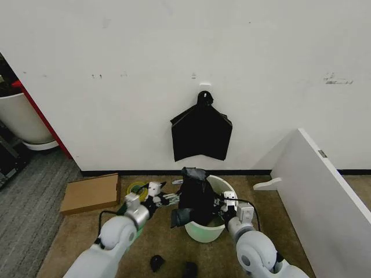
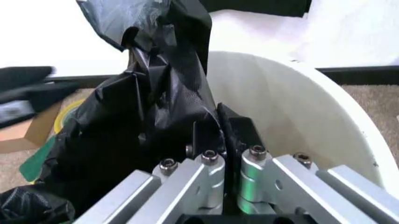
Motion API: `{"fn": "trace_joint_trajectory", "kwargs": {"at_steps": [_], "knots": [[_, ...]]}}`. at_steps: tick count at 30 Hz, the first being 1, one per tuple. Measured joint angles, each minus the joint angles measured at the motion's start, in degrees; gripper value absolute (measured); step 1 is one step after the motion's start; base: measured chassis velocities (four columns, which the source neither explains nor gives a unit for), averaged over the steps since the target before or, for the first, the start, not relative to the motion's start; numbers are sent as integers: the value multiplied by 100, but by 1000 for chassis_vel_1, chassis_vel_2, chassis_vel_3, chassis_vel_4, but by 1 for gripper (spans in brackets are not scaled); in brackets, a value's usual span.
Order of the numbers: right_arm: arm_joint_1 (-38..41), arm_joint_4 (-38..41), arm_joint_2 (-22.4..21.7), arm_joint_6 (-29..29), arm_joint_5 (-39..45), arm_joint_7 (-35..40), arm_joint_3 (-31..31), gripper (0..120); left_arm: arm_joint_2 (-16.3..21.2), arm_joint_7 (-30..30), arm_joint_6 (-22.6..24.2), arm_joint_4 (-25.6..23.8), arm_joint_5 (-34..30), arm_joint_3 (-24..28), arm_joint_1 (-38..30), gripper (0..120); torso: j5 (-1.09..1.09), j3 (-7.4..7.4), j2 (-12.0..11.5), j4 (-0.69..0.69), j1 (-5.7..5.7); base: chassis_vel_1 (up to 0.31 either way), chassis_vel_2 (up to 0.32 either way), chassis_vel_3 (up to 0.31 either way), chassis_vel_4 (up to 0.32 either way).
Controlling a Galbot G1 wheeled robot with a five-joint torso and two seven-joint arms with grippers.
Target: Place the garbage bag over the trash bin.
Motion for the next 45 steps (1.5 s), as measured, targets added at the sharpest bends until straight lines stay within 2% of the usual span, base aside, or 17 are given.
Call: {"fn": "trace_joint_trajectory", "kwargs": {"at_steps": [2, 5, 6, 14, 22, 31, 33, 37, 39, 43, 45], "knots": [[-1, 0, 34, 2, -24, -6, -3, 0, 2, -66, 178, 128, 74, 199, -237, 97, 1, 0, 0, -1, 0, 0, 0, 0, 0], [2, 0, 112, 2, -99, -19, -16, 0, -16, -128, 857, 278, 242, 440, -547, 96, 1, 0, 0, 1, 0, 0, 0, 0, 0], [2, 0, 112, 2, -99, -19, -16, 0, -16, -128, 857, 278, 242, 440, -547, 96, 1, 0, 0, 1, 0, 0, 0, 0, 0], [-71, -22, 93, 265, -477, -167, 21, 0, -207, -192, 1926, 506, 491, 807, -1036, 95, 0, 0, 0, 0, 0, 0, 0, 0, 0], [-162, 4, 156, 336, -659, -236, -15, 0, -426, -453, 2390, 717, 544, 993, -1344, 93, 1, -1, 1, 1, -1, 0, 0, 0, 0], [-241, 7, 161, 405, -711, -270, -19, 0, -629, -685, 2442, 952, 407, 1095, -1577, 93, 1, -1, 1, 0, -1, 0, 0, 0, 0], [-243, 5, 167, 413, -712, -271, -19, 0, -652, -710, 2442, 979, 378, 1103, -1595, 88, 1, -1, 1, 0, -1, 0, 0, 0, 0], [-233, -14, 203, 449, -733, -271, -19, 0, -657, -715, 2442, 987, 362, 1115, -1580, 70, 1, -1, 1, 1, -1, 0, 0, 0, 0], [-233, -15, 204, 452, -734, -271, -19, 0, -657, -715, 2442, 986, 360, 1113, -1574, 66, 1, -1, 1, 1, -1, 0, 0, 0, 0], [-232, -34, 206, 508, -764, -271, -21, 0, -638, -713, 2442, 963, 327, 1066, -1506, 48, 0, -1, 1, 1, -1, 0, 0, 0, 0], [-231, -43, 206, 528, -773, -271, -19, 0, -630, -711, 2442, 954, 320, 1056, -1494, 45, 0, -1, 1, 1, -1, 0, 0, 0, 0]]}}
